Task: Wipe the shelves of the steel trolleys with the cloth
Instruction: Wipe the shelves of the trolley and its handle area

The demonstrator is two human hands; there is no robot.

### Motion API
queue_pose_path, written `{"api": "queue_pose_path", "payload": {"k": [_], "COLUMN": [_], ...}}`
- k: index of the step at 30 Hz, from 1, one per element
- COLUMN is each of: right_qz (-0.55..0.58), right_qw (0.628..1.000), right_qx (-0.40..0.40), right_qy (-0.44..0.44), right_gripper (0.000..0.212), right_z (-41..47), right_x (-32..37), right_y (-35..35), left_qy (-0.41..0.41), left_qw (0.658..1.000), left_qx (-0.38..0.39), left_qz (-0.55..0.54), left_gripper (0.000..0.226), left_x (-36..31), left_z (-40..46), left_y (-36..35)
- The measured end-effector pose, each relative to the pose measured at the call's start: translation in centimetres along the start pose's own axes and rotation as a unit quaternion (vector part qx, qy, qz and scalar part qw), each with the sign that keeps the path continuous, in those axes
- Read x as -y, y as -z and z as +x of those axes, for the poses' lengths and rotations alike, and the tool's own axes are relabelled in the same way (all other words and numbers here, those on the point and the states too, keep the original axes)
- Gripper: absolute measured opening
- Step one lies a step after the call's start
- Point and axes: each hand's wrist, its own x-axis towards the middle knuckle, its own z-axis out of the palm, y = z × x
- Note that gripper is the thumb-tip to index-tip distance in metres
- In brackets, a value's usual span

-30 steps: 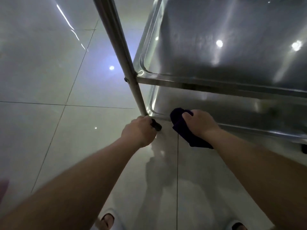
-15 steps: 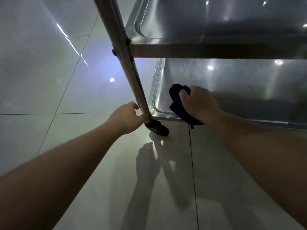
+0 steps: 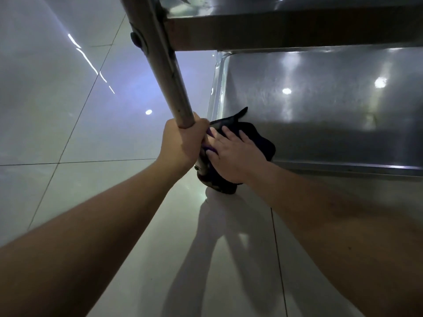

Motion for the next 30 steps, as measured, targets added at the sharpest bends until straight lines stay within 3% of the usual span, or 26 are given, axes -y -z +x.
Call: {"api": "queue_pose_path", "payload": {"k": [4,12,20,25,27,30], "right_qz": [-0.024,-0.034,-0.034,0.003,0.014,-0.008], "right_qw": [1.000,0.995,0.942,0.905,0.912,0.953], "right_qx": [-0.015,-0.036,-0.086,-0.073,-0.067,-0.059], "right_qy": [-0.009,-0.092,-0.322,-0.420,-0.405,-0.298], "right_gripper": [0.062,0.064,0.066,0.068,0.068,0.066], "right_z": [2.9,7.5,-0.6,-1.4,0.9,4.9], "right_x": [-0.6,-5.8,-22.1,-22.7,-20.2,-15.1], "right_y": [0.2,3.1,7.9,7.8,7.5,6.2], "left_qy": [0.000,-0.042,-0.062,-0.056,-0.051,-0.056], "left_qw": [0.997,0.994,0.991,0.992,0.992,0.990], "left_qx": [-0.068,-0.094,-0.098,-0.097,-0.100,-0.106], "left_qz": [-0.032,-0.040,-0.069,-0.062,-0.064,-0.068], "left_gripper": [0.022,0.035,0.035,0.025,0.025,0.028], "left_x": [0.6,1.1,1.4,1.7,1.6,1.2], "left_z": [0.3,0.4,0.5,0.3,0.2,0.1], "left_y": [-1.1,-1.8,-2.0,-2.0,-1.9,-2.0]}}
